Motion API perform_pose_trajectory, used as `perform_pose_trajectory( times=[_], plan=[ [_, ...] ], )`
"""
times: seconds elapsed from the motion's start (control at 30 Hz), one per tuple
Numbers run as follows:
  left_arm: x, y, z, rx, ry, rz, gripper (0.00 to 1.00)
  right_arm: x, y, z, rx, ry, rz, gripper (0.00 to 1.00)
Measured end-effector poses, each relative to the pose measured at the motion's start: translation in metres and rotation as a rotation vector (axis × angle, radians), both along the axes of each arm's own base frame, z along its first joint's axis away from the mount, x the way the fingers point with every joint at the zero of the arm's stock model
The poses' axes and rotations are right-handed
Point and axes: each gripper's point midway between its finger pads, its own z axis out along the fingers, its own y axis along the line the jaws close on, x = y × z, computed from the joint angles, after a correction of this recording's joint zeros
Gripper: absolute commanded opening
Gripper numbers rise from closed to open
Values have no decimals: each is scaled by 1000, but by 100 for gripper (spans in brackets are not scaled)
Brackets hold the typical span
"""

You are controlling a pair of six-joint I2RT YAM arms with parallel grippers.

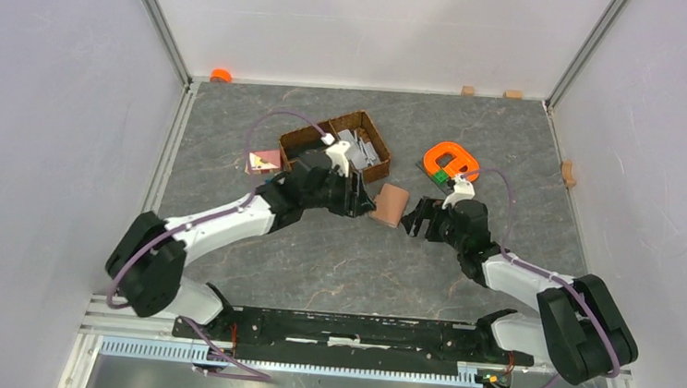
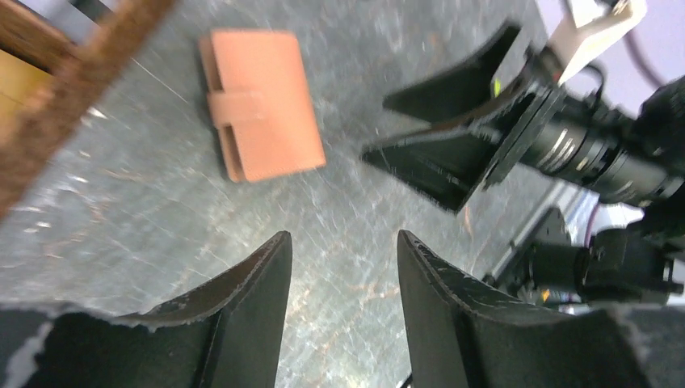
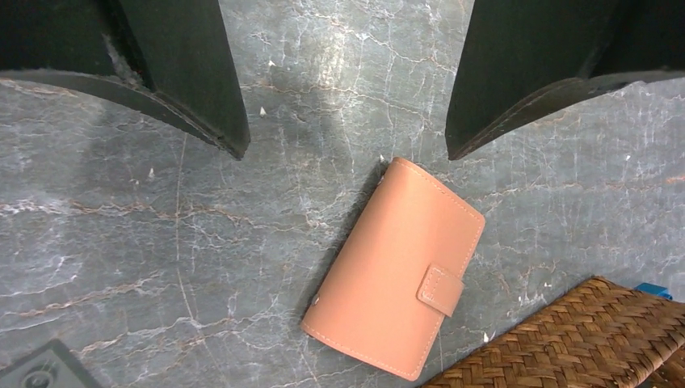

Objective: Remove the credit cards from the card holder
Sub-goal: Open the card holder at the center of the board.

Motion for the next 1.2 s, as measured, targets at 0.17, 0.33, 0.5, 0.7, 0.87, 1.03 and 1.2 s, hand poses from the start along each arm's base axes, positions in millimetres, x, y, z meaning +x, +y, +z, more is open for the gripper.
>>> perform_pose_trajectory(
  times=[0.17,0.33,0.5,0.7,0.87,1.03,1.2],
  plan=[
    [24,23,25,-34,-93,127,58,-2,5,-8,9,26,26,93],
    [39,52,-6,-2,-17,229,58,10,14,-16,21,72,27,91],
    [43,63,-21,11,25,271,58,27,25,-15,62,86,18,89],
    [43,61,-23,7,31,271,58,39,38,-15,131,104,14,76],
    [44,63,-21,8,22,281,58,51,50,-18,117,115,6,71],
    [42,75,-9,1,-25,326,59,64,54,-22,4,117,-43,58],
    [44,80,0,-6,-54,351,59,69,56,-26,-67,110,-60,18]
  ],
)
